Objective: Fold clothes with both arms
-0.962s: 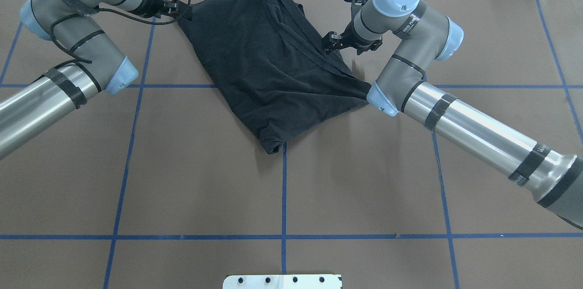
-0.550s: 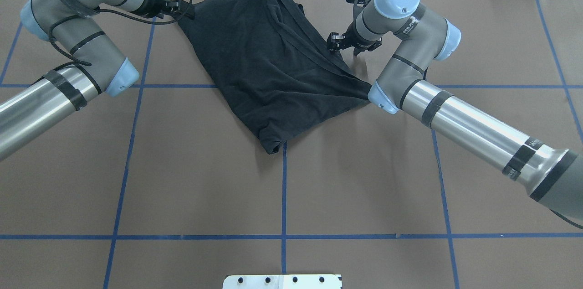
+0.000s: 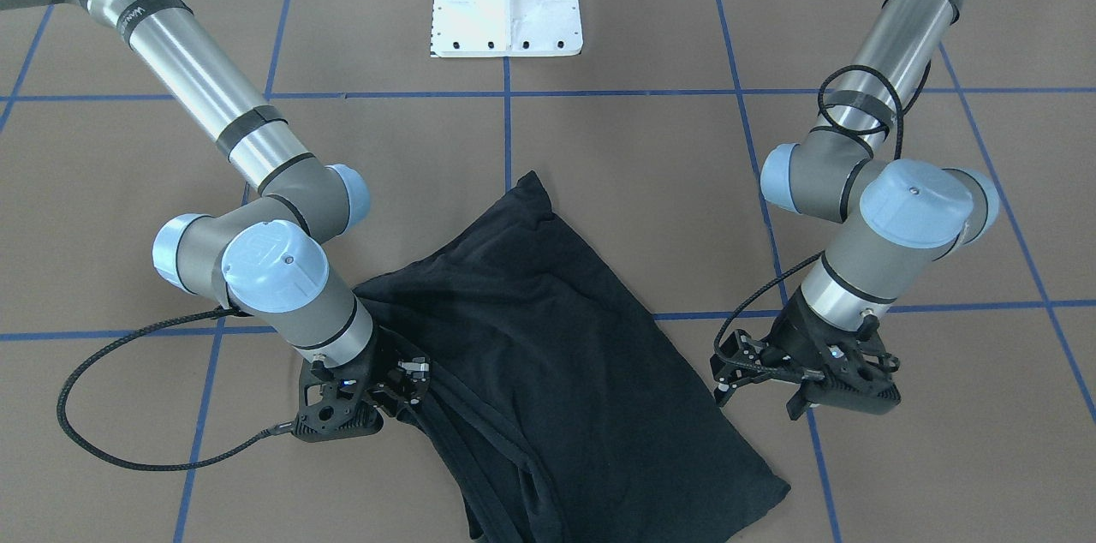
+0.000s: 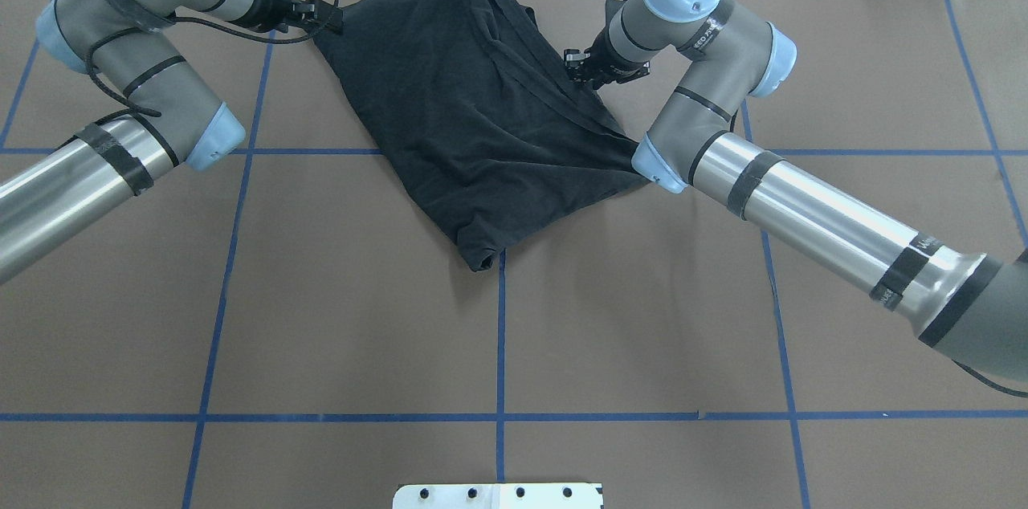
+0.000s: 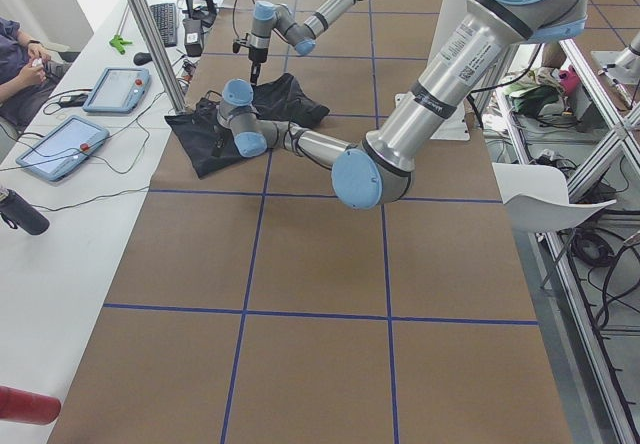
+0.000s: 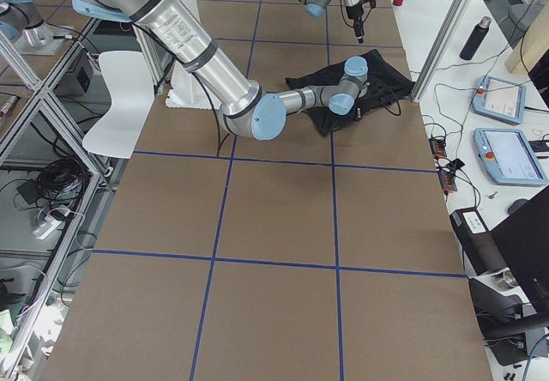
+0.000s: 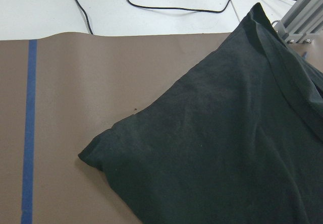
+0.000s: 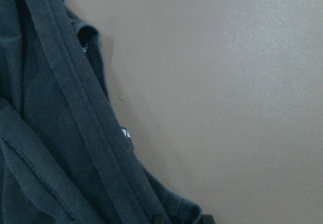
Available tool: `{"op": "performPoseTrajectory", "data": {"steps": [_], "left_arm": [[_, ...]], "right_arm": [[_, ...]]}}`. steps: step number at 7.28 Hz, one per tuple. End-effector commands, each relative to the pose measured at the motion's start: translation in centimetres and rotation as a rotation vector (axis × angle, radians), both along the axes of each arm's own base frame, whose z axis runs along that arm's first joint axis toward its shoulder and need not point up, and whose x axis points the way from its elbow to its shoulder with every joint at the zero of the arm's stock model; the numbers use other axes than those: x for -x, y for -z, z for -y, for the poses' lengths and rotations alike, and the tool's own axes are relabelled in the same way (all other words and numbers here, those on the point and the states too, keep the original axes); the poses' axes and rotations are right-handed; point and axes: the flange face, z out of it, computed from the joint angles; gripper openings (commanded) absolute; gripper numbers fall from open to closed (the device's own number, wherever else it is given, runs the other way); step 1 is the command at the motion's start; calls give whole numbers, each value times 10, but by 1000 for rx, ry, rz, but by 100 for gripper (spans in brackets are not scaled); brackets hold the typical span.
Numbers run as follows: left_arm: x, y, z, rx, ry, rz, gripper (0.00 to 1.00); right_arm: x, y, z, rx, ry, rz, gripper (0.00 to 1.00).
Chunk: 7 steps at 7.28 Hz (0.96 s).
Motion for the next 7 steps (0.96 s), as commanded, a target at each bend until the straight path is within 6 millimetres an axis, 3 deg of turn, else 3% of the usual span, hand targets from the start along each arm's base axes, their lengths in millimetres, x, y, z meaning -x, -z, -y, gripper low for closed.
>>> {"op": "performPoseTrajectory", "data": {"steps": [1,4,7], "left_arm": [[1,-6,-1,7,0,5,100],[-3,-13,-4,15,-6,10,100],[-4,-12,-5,13,-8,10,100]], "right_arm": [[3,-1,-3,-5,9,-2,36],[3,-4,-4,-3,18,-7,38],[3,-3,-6,-3,22,-3,47]]}}
